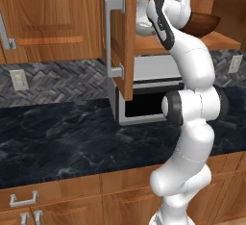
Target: Open the cabinet. Pick the bowls from the counter and place them in the cabinet. Then close the cabinet.
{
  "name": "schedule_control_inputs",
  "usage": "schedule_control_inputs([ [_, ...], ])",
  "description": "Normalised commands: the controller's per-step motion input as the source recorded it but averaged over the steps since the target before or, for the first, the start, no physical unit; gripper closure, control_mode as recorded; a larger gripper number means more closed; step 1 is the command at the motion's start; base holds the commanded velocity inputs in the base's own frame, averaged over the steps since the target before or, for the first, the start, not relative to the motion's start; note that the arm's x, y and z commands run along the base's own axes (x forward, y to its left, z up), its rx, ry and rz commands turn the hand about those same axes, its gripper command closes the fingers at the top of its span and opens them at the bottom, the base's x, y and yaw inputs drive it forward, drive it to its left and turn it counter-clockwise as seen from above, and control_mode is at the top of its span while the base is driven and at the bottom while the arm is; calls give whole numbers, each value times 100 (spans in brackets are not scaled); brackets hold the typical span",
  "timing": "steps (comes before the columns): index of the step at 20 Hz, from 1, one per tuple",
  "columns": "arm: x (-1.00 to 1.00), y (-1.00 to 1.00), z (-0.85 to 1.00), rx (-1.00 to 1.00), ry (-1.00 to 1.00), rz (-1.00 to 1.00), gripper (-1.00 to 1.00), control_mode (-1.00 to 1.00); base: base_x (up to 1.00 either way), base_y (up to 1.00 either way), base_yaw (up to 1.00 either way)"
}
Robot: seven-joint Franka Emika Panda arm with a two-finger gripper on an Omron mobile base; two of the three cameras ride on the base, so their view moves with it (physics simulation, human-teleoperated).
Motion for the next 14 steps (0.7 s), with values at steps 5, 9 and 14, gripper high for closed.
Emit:
schedule_control_inputs([
  [5, 7, 0, 23, 0, 0, 0, 100, -100, 0, 0, 0],
  [9, -18, 0, 19, 0, 0, 0, 100, -100, 0, 0, 0],
  [14, -16, 0, 1, 0, 1, 0, 100, -100, 0, 0, 0],
])
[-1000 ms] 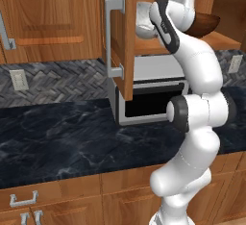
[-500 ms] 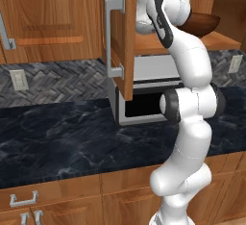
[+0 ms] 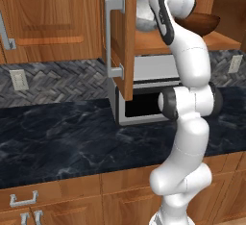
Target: Open the cabinet. Pick the bowls from the counter and place them in the cabinet. Then close the cabinet.
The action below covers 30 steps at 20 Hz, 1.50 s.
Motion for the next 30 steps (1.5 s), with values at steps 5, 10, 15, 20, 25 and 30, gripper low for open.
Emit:
schedule_control_inputs([
  [5, -2, 0, -21, -3, 3, 0, 100, -100, 0, 0, 0],
  [10, 0, 0, -33, -4, 1, 0, 100, -100, 0, 0, 0],
  [15, 0, 0, -10, -1, 0, 0, 100, -100, 0, 0, 0],
  [20, 0, 2, -17, -2, 0, 0, 100, -100, 0, 0, 0],
  [25, 0, 6, -31, -3, 0, 0, 100, -100, 0, 0, 0],
  [30, 0, 4, -13, -1, 0, 0, 100, -100, 0, 0, 0],
])
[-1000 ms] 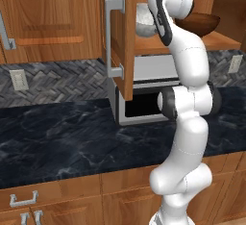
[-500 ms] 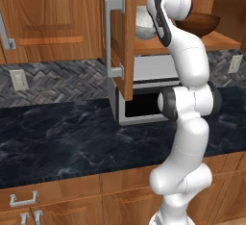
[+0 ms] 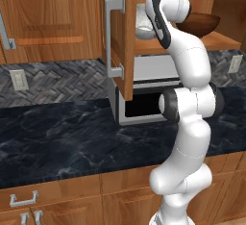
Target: Open the cabinet. Pick the bowls from the counter and place them in the cabinet. Then close the cabinet.
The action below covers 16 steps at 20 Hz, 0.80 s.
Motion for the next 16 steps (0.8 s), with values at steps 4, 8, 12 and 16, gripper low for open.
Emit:
schedule_control_inputs([
  [4, 0, 0, 18, 0, 0, 0, 100, -100, 0, 0, 0],
  [8, 0, 0, 47, 0, 0, 0, -100, -100, 0, 0, 0],
  [12, 0, 0, 43, 0, 0, 0, -100, -100, 0, 0, 0],
  [16, -3, 0, 24, 0, 0, 0, -100, -100, 0, 0, 0],
])
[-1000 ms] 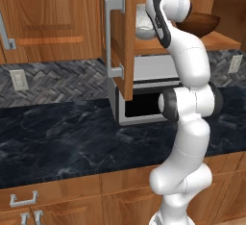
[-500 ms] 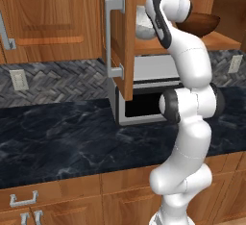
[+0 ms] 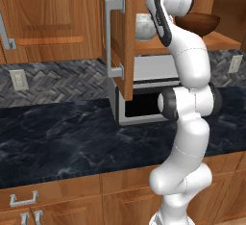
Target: Open the cabinet. Pick the bowls from the counter and place them in the cabinet. Then close the cabinet.
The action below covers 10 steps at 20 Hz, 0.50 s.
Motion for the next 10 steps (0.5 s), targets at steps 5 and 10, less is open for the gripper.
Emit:
schedule_control_inputs([
  [5, -39, -2, 19, 0, -2, 0, -100, -100, 0, 0, 0],
  [10, -73, 0, -29, 0, -30, 0, -100, -100, 0, 0, 0],
])
